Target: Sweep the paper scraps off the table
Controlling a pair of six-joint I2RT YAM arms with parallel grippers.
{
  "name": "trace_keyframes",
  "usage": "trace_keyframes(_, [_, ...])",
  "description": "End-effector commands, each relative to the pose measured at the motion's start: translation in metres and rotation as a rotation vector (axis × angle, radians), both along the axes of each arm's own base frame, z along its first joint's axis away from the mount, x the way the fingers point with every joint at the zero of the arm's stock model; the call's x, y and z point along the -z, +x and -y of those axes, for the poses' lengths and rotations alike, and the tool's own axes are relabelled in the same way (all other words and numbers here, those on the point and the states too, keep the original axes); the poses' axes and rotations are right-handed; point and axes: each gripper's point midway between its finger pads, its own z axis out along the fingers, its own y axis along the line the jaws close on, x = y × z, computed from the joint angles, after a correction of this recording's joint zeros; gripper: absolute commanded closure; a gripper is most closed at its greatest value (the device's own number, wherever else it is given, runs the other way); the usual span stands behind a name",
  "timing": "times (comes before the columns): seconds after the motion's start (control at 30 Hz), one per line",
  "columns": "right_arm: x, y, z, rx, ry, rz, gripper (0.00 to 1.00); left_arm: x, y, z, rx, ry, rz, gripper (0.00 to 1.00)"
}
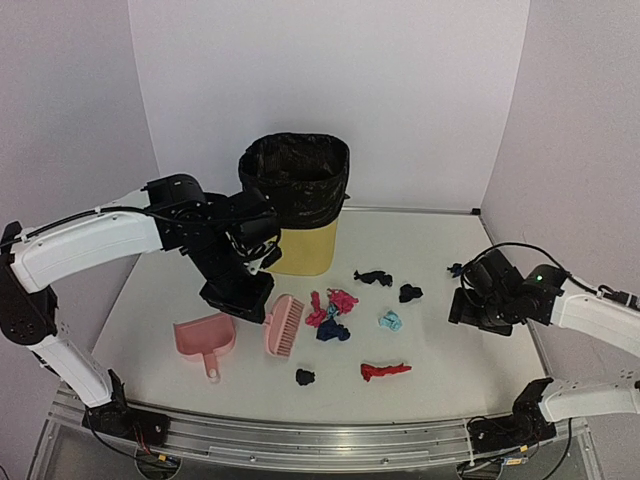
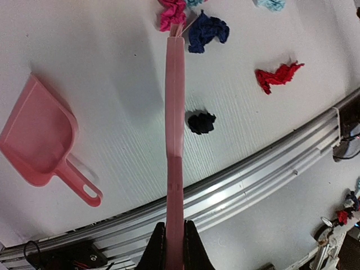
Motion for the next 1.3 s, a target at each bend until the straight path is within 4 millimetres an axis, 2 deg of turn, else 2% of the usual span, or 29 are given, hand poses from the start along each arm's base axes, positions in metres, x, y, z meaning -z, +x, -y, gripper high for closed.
trace_keyframes(0.0, [-0.013,0.008,-0.007,-0.024,0.008,0.018,0.10,-0.016,-0.039,-0.003,0.007,-0.111,-0.160,1.00])
trace_keyframes(0.07, [-0.013,0.009,-0.008,-0.032,0.005,0.013,0.10,-0.002,-0.055,-0.014,-0.033,-0.061,-0.263,1.00])
trace_keyframes(0.13, [-0.011,0.009,-0.008,-0.036,0.001,0.005,0.10,0.006,-0.070,-0.016,-0.038,-0.057,-0.348,1.00])
trace_keyframes(0.27, [-0.008,0.009,-0.011,-0.049,0.001,-0.014,0.10,0.002,-0.075,-0.013,-0.040,-0.084,-0.376,1.00])
trace_keyframes(0.37, [-0.006,0.008,-0.012,-0.049,0.004,-0.021,0.10,0.011,-0.074,-0.015,-0.072,-0.036,-0.390,1.00])
trace_keyframes(0.6, [-0.007,0.006,-0.010,-0.034,0.017,-0.009,0.10,0.036,-0.043,0.008,-0.201,0.056,-0.343,1.00])
trace_keyframes(0.9, [-0.009,0.002,-0.005,-0.023,0.025,0.013,0.10,0.040,-0.010,0.051,-0.313,-0.034,-0.344,1.00])
trace_keyframes(1.1, [-0.010,-0.001,0.000,-0.011,0.028,0.032,0.10,0.032,0.027,0.059,-0.382,-0.129,-0.306,1.00])
trace_keyframes(1.27, [-0.014,-0.003,0.004,-0.004,0.032,0.058,0.10,0.035,0.048,0.073,-0.387,-0.225,-0.319,1.00])
